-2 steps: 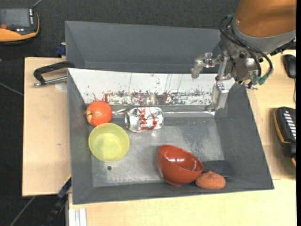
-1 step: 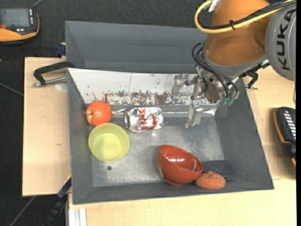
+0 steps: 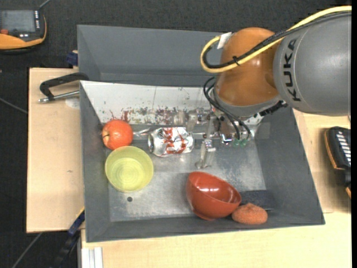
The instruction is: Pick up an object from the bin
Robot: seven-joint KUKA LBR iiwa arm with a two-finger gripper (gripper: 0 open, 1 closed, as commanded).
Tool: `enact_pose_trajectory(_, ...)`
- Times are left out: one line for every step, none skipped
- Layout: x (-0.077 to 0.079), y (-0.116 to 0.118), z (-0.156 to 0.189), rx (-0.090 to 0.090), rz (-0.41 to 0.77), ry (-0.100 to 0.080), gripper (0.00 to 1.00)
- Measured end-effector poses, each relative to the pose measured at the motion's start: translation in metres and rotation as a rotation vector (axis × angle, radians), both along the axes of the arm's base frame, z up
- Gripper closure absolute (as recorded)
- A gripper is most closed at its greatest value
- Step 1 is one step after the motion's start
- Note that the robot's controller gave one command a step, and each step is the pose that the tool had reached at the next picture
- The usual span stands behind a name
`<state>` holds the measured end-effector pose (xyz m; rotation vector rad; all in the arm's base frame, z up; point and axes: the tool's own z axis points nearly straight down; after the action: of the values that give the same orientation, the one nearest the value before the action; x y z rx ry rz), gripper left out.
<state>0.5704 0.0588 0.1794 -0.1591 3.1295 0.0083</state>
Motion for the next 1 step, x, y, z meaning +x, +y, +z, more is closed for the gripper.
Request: enact_pose_trajectory(-0.0128,-0.0937,0.1833,-0.004,0.113,-0.018,0.0)
